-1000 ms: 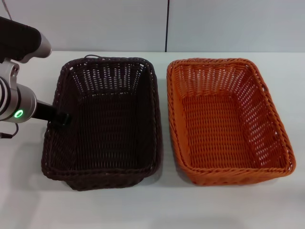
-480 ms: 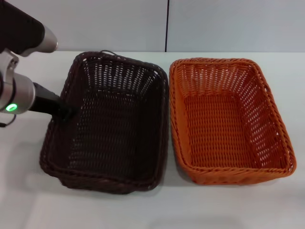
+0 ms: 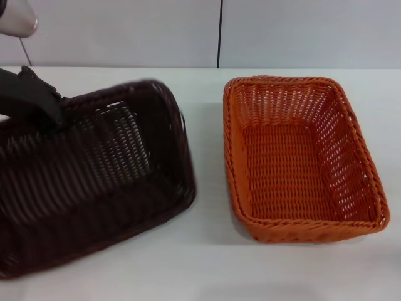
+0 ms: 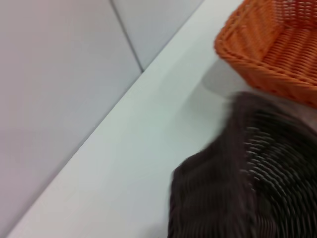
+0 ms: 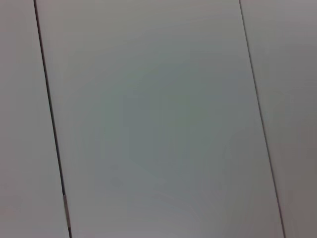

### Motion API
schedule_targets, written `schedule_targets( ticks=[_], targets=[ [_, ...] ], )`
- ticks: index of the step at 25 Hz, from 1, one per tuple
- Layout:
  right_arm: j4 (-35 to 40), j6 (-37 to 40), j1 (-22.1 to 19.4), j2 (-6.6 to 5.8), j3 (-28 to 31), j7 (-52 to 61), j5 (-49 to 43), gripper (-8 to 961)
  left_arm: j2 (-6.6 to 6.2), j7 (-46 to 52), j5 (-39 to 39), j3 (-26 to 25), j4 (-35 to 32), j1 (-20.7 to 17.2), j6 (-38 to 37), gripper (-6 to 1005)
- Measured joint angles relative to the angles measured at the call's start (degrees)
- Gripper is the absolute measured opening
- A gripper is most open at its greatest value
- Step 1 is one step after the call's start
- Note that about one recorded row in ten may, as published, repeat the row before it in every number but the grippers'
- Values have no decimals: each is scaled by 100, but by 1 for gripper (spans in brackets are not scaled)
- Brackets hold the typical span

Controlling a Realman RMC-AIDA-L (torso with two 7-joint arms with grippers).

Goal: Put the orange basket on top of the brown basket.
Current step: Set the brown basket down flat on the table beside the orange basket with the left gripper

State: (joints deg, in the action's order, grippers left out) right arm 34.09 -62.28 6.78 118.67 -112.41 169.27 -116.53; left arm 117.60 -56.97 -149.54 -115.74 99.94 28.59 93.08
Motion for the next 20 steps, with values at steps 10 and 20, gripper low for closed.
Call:
schedule_targets(
  ticks=[10,20],
  targets=[
    [202,-4,-14,16,-64,-34,-3,810,-25,-538,-53,-178,619,236,682,212],
    [269,7,-13,24,-100,-39,-11,809,13,-996,-36,-144,196,679,947,205]
  ],
)
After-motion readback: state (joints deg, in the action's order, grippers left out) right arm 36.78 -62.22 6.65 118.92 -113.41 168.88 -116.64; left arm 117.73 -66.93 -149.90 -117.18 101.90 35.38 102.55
